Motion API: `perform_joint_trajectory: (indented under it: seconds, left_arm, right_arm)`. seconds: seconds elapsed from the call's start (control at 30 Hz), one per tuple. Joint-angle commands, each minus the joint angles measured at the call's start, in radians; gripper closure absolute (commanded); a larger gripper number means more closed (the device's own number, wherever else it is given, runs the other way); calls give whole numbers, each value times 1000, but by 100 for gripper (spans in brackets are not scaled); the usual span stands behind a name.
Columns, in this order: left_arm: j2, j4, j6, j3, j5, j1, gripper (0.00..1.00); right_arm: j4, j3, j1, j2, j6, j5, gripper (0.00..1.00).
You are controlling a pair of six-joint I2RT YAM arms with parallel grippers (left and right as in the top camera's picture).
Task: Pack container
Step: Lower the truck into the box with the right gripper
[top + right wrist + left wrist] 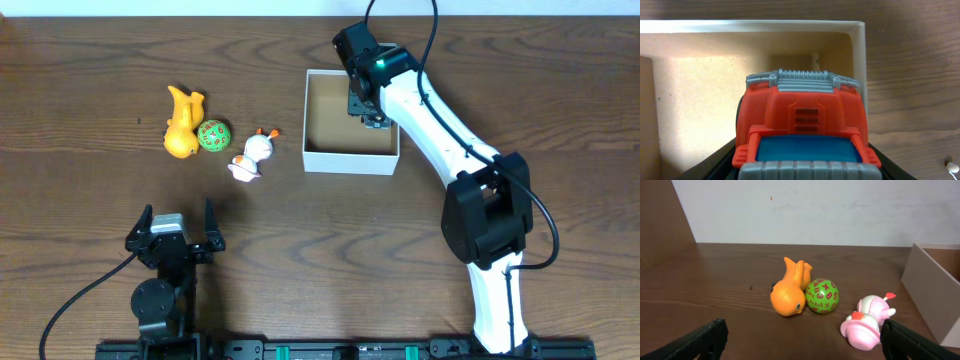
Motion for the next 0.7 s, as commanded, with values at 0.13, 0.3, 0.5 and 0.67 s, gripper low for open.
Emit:
perform_joint_trajectory:
  seconds: [0.13, 0.3, 0.5, 0.67]
  left_arm:
    - [-6, -36, 16, -14, 26, 4, 2]
    - [-6, -36, 17, -14, 26, 4, 2]
    - [-6, -36, 16, -14, 26, 4, 2]
    - [-6, -36, 16, -14, 26, 4, 2]
  right_arm:
    - [18, 4, -11, -7, -14, 12, 62]
    - [42, 4, -6, -6, -13, -19, 61]
    - [46, 4, -9, -6, -19, -19, 61]
    - [60, 4, -8, 13, -40, -20, 61]
